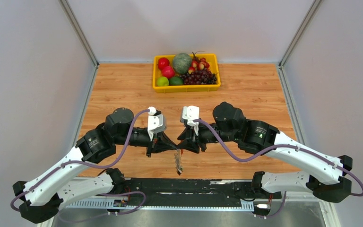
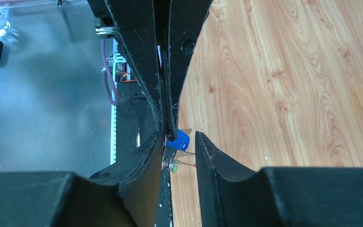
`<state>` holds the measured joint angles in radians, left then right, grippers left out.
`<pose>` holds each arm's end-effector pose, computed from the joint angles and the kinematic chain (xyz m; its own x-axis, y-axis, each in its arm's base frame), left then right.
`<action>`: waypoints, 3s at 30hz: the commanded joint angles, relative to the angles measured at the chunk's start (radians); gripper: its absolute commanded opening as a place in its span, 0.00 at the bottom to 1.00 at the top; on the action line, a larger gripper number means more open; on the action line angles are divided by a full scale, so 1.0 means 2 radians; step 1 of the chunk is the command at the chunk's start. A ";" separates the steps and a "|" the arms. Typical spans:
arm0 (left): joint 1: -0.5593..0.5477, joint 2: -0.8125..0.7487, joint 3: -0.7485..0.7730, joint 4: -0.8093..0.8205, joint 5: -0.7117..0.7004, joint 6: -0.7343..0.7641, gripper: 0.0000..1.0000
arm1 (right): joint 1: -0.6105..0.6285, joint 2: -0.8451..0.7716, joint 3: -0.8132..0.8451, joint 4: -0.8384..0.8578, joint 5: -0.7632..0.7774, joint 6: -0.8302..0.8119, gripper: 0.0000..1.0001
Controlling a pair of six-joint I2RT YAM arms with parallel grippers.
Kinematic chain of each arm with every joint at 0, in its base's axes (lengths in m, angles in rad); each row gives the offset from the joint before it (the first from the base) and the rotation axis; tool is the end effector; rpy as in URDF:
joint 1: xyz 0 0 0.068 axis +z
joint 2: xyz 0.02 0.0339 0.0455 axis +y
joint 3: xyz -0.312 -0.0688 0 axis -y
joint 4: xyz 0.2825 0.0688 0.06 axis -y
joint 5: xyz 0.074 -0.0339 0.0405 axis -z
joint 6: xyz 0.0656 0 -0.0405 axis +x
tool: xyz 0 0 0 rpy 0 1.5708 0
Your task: Put the keys on the keyring
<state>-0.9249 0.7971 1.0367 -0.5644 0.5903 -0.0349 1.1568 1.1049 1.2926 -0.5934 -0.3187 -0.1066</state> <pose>0.0816 -0.1689 0.4210 -0.2262 0.2519 -0.9409 0.9736 0.0877 -0.2106 0.0904 0.2568 0.4501 -0.0530 -0.3719 -0.9268 -0.9965 0.0793 0.0252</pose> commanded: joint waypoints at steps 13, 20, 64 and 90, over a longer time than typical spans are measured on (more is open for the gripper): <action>0.001 -0.014 0.012 0.028 -0.004 0.010 0.00 | -0.001 0.017 0.026 0.008 -0.027 -0.002 0.00; 0.001 -0.031 0.006 0.044 -0.019 0.004 0.00 | -0.001 0.000 0.015 0.011 -0.035 -0.005 0.00; 0.001 -0.112 -0.129 0.384 0.000 -0.073 0.41 | -0.001 -0.084 -0.025 0.235 -0.035 0.126 0.00; 0.001 -0.106 -0.133 0.412 0.002 -0.083 0.01 | -0.001 -0.091 -0.050 0.290 -0.019 0.144 0.00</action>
<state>-0.9222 0.5781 0.7635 0.2260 0.5861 -0.1940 1.1568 0.9558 1.2057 -0.1551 -0.3748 0.1493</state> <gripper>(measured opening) 0.060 0.006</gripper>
